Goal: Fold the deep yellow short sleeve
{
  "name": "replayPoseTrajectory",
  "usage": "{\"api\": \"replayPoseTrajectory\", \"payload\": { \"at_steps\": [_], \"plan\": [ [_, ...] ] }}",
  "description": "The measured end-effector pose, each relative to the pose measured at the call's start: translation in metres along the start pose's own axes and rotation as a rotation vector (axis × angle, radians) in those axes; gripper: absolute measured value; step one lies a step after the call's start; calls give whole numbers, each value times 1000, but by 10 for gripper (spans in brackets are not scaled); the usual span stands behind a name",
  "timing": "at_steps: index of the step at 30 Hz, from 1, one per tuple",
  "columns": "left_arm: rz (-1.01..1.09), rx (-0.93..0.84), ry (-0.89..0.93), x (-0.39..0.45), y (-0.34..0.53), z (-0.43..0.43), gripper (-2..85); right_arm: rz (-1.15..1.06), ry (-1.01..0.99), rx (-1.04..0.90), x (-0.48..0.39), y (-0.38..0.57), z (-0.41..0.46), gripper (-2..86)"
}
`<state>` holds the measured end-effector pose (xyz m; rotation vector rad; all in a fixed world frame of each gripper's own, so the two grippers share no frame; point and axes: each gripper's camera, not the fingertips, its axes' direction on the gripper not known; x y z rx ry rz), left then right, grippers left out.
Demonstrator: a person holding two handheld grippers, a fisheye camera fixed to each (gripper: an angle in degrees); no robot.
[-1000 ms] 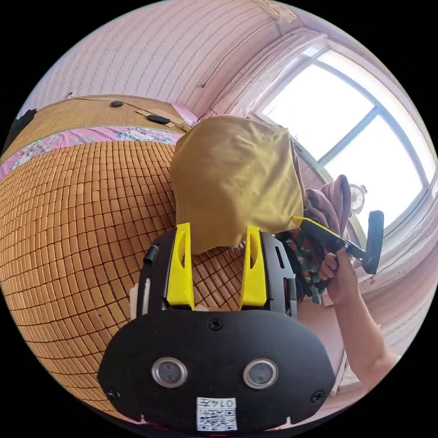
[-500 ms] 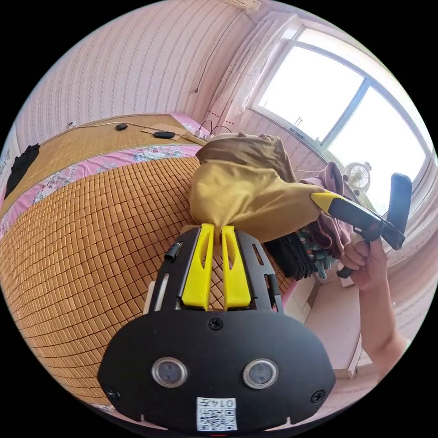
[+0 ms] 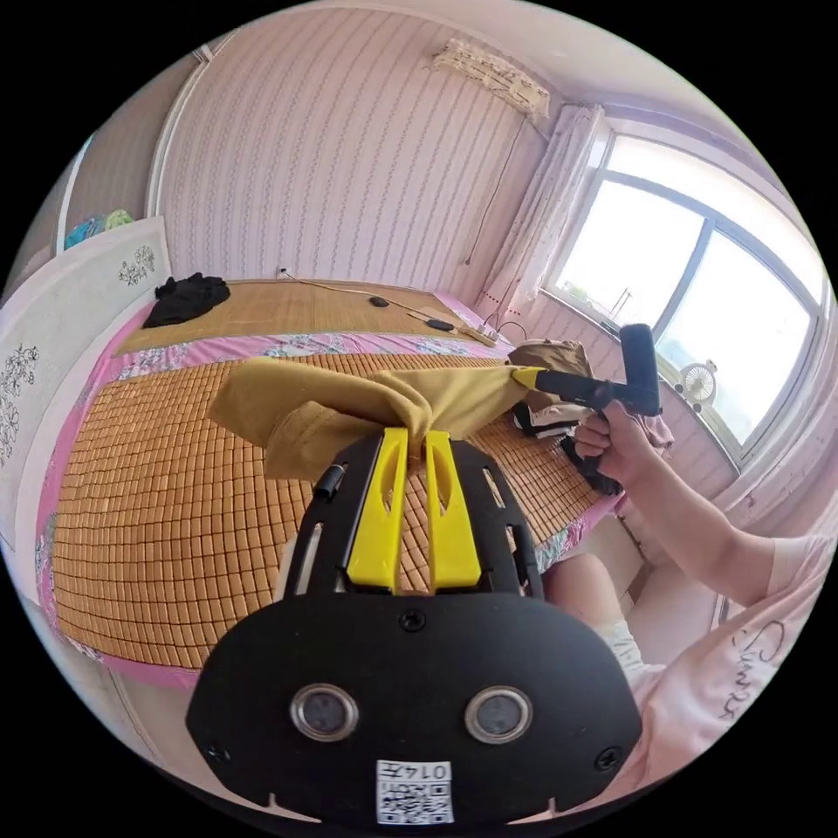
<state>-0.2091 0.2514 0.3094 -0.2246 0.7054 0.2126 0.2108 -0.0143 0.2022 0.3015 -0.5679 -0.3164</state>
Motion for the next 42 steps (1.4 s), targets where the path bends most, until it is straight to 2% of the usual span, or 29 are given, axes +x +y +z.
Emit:
{"api": "replayPoseTrajectory", "payload": {
  "at_steps": [4,7,9,11,19,23,26,30,32,36,39,40,42],
  "plan": [
    [-125,-141,178,-12,98,57,62,134,232,-307,41,88,71,4],
    [-221,-319,281,-23,152,93,64,218,236,-430,63,136,106,6],
    [-206,-335,301,-21,167,92,61,241,218,-427,67,144,119,13],
    [-162,-339,262,-20,171,85,58,226,190,-414,62,140,136,22],
    [-156,-363,-177,-88,156,73,67,-56,71,-531,-9,101,257,62],
    [-258,-435,-190,-131,150,92,76,-87,52,-613,-9,113,283,75],
    [-296,-486,-154,-153,151,114,70,-42,-5,-620,4,122,284,80],
    [-206,-469,-100,-148,146,113,1,87,-38,-532,35,126,264,95],
    [-127,-406,-30,-134,145,100,-6,184,-109,-466,53,129,253,109],
    [85,-314,152,-88,149,76,-9,443,-390,-341,100,150,241,125],
    [193,-312,252,-66,155,75,-6,474,-431,-396,118,163,241,78],
    [203,-330,288,-65,158,79,-3,478,-375,-429,123,167,236,30],
    [187,-339,325,-73,159,80,4,472,-325,-426,132,173,220,16]
  ]
}}
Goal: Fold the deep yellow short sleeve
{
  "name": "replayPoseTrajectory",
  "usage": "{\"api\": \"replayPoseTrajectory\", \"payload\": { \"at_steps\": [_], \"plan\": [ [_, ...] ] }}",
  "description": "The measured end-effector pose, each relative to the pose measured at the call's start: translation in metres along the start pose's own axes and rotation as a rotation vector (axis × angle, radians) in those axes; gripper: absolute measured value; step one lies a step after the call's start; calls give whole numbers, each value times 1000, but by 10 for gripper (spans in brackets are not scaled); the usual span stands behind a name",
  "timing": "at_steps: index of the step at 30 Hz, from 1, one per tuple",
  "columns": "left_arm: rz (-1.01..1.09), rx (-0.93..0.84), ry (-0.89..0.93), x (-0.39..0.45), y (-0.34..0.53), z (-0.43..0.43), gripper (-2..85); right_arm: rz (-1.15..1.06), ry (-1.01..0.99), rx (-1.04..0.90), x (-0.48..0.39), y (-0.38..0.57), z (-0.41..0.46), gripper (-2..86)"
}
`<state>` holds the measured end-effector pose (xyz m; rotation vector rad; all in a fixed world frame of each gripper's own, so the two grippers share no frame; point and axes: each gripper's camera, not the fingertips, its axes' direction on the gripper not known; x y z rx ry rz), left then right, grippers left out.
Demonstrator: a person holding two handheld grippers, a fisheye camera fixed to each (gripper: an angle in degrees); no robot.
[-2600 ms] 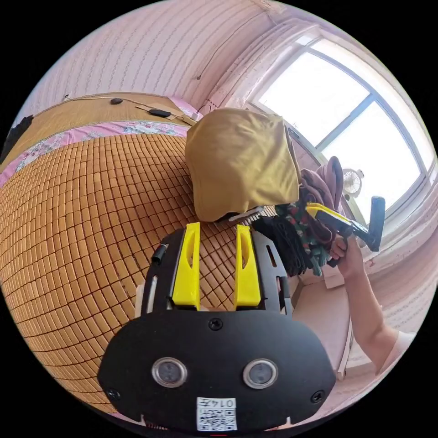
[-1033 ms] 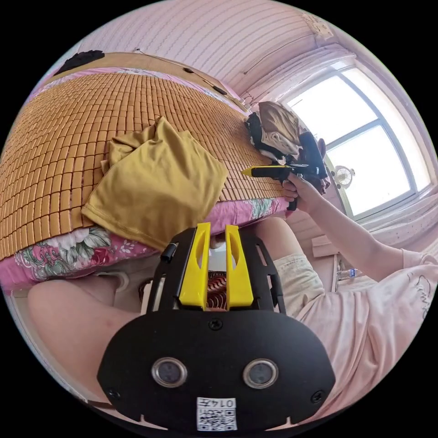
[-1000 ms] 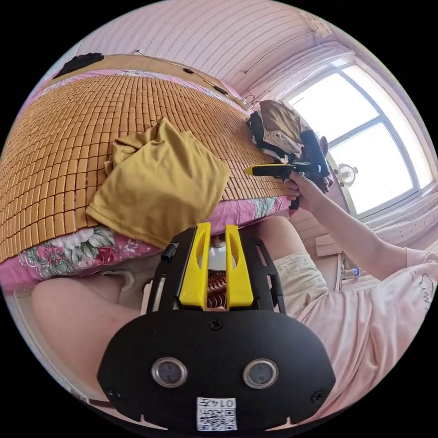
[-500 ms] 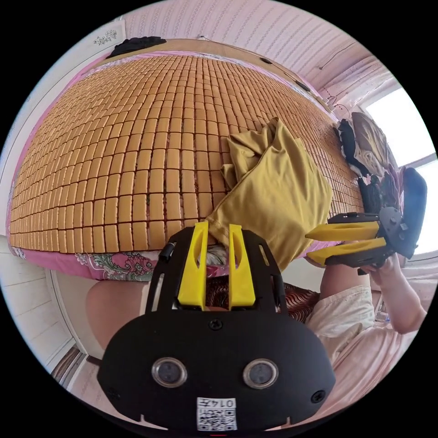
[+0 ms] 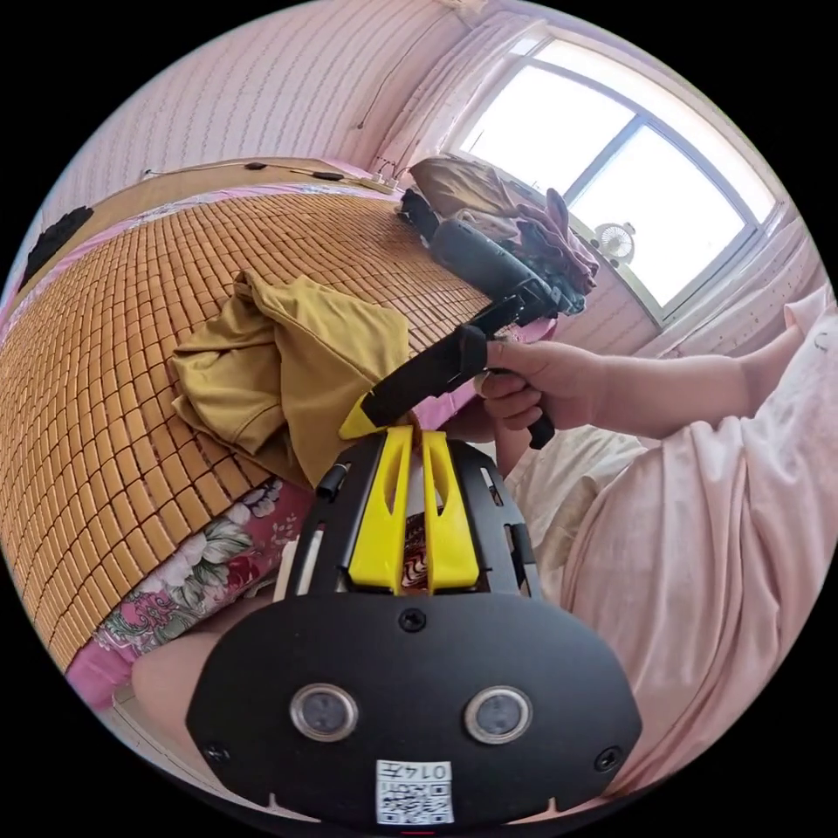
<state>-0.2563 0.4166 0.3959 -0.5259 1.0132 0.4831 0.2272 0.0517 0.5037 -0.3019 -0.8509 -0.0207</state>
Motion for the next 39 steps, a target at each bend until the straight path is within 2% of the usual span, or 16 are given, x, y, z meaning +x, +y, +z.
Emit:
{"api": "replayPoseTrajectory", "payload": {
  "at_steps": [3,7,10,14,18,20,23,32,39],
  "plan": [
    [-98,45,-29,-31,5,-18,20,17,-9,83,17,24,-43,8],
    [-383,13,-291,-108,3,-34,17,91,-17,207,46,69,-106,3],
    [-451,-16,-350,-144,-9,-36,46,129,-4,271,56,101,-139,2],
    [-412,-62,-358,-157,-23,-28,62,143,-21,321,58,132,-164,2],
    [-393,-198,-353,-164,-27,-6,43,146,-16,323,54,155,-177,2],
    [-394,-185,-355,-164,-23,-8,3,146,-16,324,51,162,-183,2],
    [-397,-177,-314,-164,-11,-18,-7,131,27,382,37,173,-205,1],
    [-313,154,-164,-129,33,-143,-10,-65,-11,571,-32,198,-310,1],
    [-301,542,-20,-106,65,-287,-10,-200,-212,796,-80,231,-389,1]
  ]
}}
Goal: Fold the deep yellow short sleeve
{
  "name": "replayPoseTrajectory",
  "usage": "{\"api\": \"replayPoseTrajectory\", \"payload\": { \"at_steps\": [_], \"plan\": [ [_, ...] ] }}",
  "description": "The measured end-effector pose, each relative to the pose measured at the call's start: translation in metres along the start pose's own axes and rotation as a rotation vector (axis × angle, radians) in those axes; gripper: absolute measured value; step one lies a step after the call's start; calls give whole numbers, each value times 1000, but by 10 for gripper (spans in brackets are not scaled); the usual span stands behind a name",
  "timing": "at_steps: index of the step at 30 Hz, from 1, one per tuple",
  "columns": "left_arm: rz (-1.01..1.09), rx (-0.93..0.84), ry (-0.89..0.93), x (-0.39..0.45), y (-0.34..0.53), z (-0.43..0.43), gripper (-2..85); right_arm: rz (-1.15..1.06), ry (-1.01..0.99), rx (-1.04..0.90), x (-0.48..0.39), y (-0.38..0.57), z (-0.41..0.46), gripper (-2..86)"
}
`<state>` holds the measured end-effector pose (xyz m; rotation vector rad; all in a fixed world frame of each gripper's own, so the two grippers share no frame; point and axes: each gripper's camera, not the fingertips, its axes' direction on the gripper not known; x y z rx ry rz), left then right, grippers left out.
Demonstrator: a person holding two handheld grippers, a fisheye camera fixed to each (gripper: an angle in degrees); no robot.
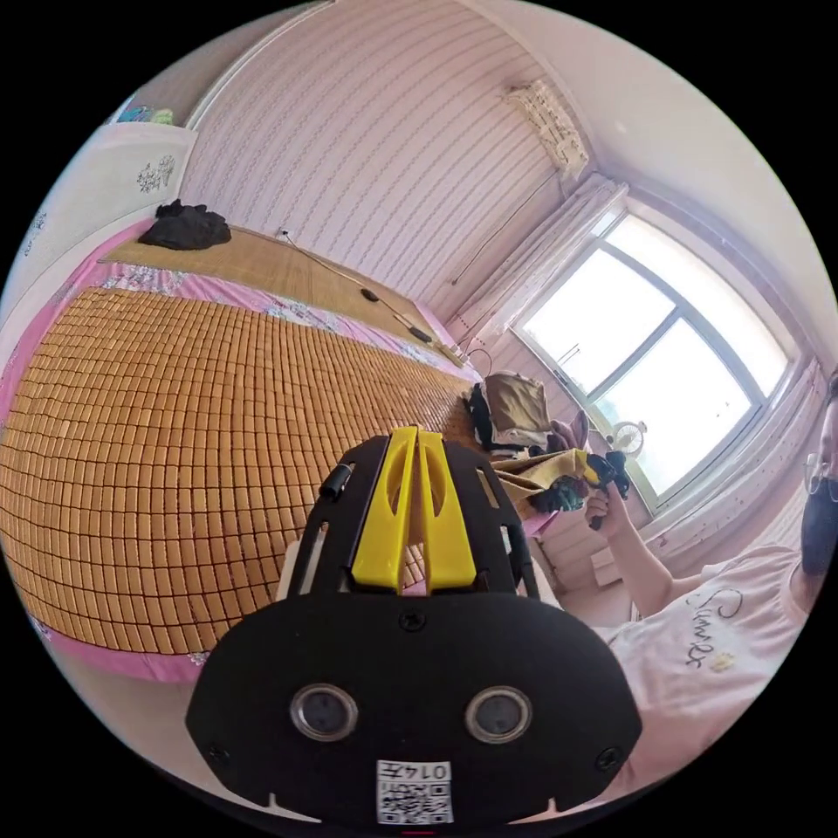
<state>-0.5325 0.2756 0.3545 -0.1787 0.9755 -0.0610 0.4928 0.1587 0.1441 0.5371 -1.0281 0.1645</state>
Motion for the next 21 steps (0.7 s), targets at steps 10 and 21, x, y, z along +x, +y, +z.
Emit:
{"api": "replayPoseTrajectory", "payload": {
  "at_steps": [10,21],
  "plan": [
    [174,313,47,68,9,-150,-10,-228,-102,21,-120,-22,-35,0],
    [396,599,194,126,27,-278,-10,-585,-125,11,-282,-56,-55,-1]
  ]
}}
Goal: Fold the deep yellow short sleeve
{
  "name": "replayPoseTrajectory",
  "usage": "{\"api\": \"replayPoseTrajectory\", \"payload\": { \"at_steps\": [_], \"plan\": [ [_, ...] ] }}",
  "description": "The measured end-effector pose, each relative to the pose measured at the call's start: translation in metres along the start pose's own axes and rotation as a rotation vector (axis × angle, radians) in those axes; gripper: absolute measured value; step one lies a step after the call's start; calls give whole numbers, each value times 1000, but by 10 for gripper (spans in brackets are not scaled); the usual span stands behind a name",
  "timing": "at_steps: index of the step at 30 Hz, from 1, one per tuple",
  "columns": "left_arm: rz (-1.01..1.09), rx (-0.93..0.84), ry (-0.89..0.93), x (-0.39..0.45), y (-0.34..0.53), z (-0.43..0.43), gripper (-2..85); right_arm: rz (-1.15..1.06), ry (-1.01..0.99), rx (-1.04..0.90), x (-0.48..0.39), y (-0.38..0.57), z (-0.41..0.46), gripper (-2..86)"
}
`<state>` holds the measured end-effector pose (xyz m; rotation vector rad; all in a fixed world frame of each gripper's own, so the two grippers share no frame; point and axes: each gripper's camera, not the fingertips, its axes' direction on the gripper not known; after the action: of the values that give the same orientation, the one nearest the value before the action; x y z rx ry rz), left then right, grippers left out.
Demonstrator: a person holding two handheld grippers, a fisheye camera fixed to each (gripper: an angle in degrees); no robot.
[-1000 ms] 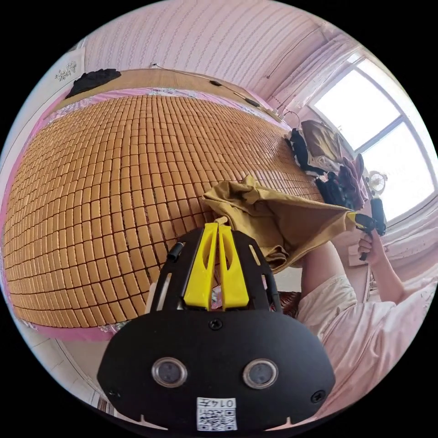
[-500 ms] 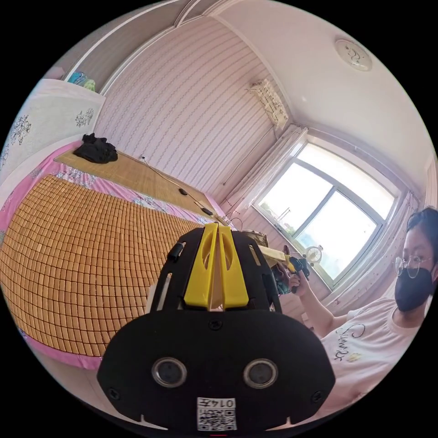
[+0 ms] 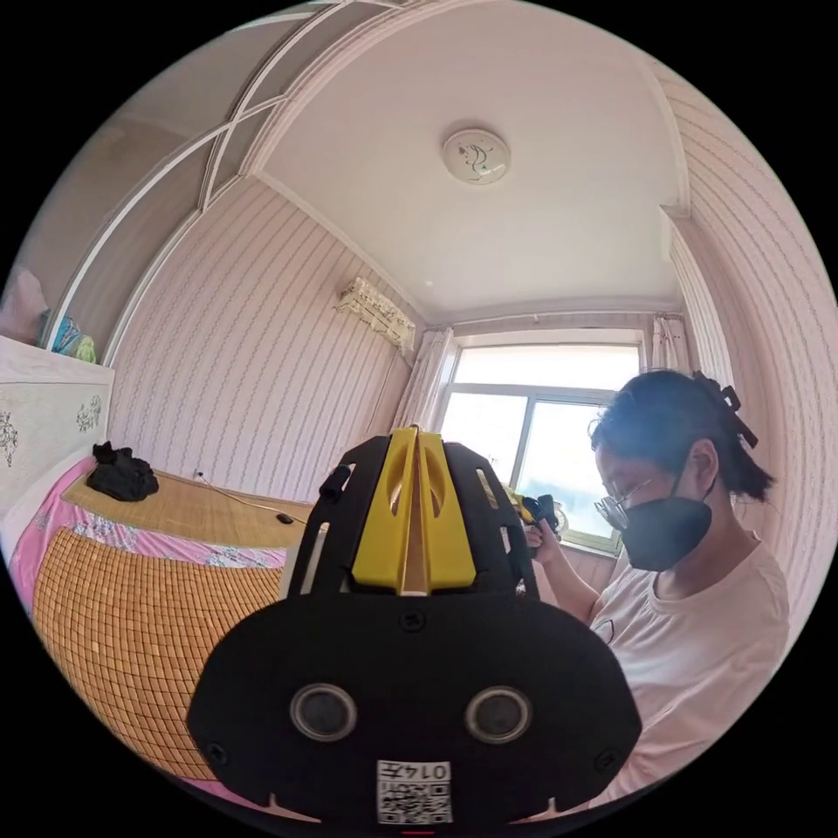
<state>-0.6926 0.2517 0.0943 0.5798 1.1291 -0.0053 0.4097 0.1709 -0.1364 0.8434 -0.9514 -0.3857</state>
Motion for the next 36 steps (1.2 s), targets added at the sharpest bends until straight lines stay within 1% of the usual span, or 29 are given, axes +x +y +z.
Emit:
{"api": "replayPoseTrajectory", "payload": {
  "at_steps": [2,4,5,6,7,8,9,11,13,14,16,18,20,22,23,25,26,28,29,31,33,34,36],
  "plan": [
    [-18,-27,-59,-17,-4,8,-10,62,49,-70,30,-7,27,-1],
    [-108,-96,-100,-57,1,36,-10,194,215,-224,83,-3,75,-1],
    [-144,-119,-117,-70,5,45,-10,216,269,-270,97,-1,89,0],
    [-204,-188,-160,-96,15,66,-10,265,362,-356,127,5,115,0],
    [-266,-263,-230,-123,27,88,-10,317,403,-406,157,11,138,0],
    [-290,-290,-261,-135,34,99,-10,355,408,-420,173,14,148,0],
    [-333,-338,-298,-157,47,119,-10,415,395,-420,198,16,163,0],
    [-398,-360,-322,-181,57,142,-10,457,351,-355,221,4,176,0],
    [-355,-354,-367,-185,38,164,-10,380,344,-228,221,-37,181,0],
    [-331,-337,-372,-183,31,168,-10,345,349,-196,218,-47,180,0],
    [-276,-244,-341,-175,4,172,-10,224,338,-106,202,-75,177,0],
    [-257,-205,-310,-172,-4,172,-10,163,293,-91,197,-75,177,0],
    [-230,-219,-297,-171,2,175,-10,134,289,-126,198,-55,182,0],
    [-223,-300,-313,-176,31,179,-10,166,335,-265,218,-4,194,0],
    [-230,-328,-322,-179,42,180,-10,189,350,-306,226,13,198,0],
    [-297,-460,-360,-198,100,185,-10,322,419,-460,266,92,213,1],
    [-325,-499,-369,-204,117,187,-10,365,436,-496,278,114,216,2],
    [-466,-658,-421,-230,191,192,-10,555,450,-603,324,202,227,3],
    [-504,-694,-428,-236,210,193,-10,602,449,-618,334,223,229,3],
    [-611,-816,-472,-254,275,199,-10,784,452,-661,367,295,233,3],
    [-649,-897,-511,-263,311,203,-10,906,428,-663,384,336,231,4],
    [-671,-954,-545,-266,330,206,-10,961,432,-656,389,357,227,4],
    [-692,-1018,-571,-268,350,210,-10,1000,454,-674,391,378,223,6]
  ]
}}
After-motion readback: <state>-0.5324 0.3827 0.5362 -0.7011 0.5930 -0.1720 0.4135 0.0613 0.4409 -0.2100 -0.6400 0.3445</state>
